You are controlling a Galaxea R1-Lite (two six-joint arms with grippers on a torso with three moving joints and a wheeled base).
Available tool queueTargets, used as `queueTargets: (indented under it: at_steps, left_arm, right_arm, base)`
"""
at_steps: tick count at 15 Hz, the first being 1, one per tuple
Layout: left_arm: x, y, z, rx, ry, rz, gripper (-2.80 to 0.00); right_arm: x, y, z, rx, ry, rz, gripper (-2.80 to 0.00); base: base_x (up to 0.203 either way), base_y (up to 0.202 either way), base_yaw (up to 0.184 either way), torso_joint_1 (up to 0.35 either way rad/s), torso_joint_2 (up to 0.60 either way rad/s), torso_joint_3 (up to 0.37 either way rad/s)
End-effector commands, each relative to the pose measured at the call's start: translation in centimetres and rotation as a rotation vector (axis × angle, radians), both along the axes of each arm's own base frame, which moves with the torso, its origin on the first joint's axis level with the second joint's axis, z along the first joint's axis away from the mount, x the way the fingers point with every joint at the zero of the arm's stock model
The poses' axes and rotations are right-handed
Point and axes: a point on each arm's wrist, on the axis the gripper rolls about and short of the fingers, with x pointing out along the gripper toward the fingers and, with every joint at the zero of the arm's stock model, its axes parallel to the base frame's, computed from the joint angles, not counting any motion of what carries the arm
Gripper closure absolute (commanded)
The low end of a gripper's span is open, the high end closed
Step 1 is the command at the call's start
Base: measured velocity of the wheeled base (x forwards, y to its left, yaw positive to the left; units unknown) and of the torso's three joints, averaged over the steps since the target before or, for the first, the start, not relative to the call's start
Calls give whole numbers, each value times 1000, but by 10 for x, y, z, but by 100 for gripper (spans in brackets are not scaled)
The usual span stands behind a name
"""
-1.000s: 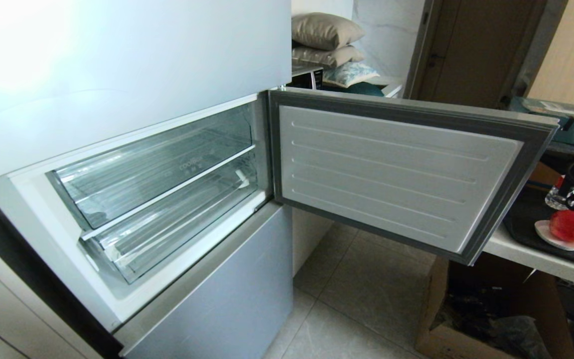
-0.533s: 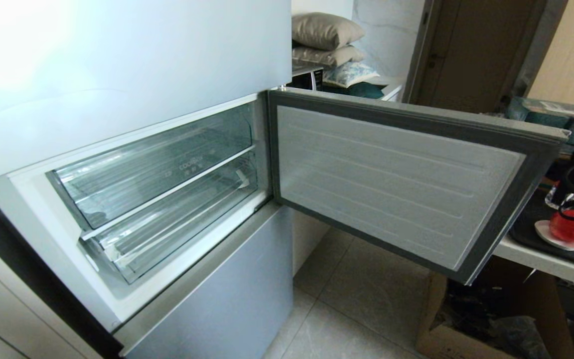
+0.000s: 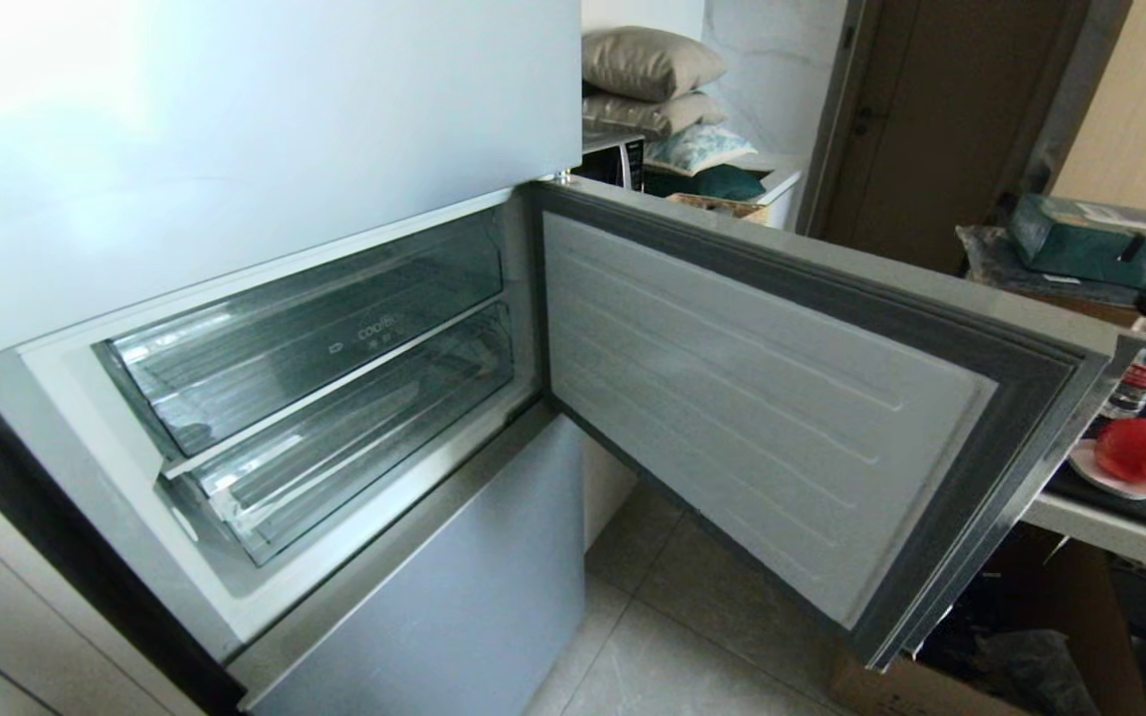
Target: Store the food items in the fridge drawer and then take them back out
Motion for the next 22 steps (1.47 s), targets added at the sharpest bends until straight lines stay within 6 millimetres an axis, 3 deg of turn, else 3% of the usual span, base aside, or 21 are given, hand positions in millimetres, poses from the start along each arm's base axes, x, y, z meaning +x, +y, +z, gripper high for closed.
queueTargets:
  at_steps: [1,3,4,8,13,16,22]
  left_arm:
    - [0,0,0,-1,-1,0,0]
    - [0,0,0,-1,-1,0,0]
    - [0,0,0,-1,-1,0,0]
    - [0,0,0,-1,-1,0,0]
    - [0,0,0,-1,-3,0,0]
    - [0,0,0,-1,-3,0,0]
    - [0,0,0,-1,-2,0,0]
  right_arm:
    - [-13,5,9,-74,-45,-159,0]
    - [-3,17,-2,-162,74,-289,0]
    - [2,34,-4,-187,115,-295,0]
    - [22,111,-18,-294,173,-92,0]
    - [71,181,-59,-472,241,82,0]
    - [91,231,-82,-544,152,198,0]
    - [104,327,-87,-593,-35,385,0]
  base:
    - [0,0,0,0,0,0]
    - [0,0,0,0,0,0]
    - [0,0,0,0,0,0]
    - [0,0,0,0,0,0]
    - [0,0,0,0,0,0]
    - [0,0,0,0,0,0]
    - [0,0,0,0,0,0]
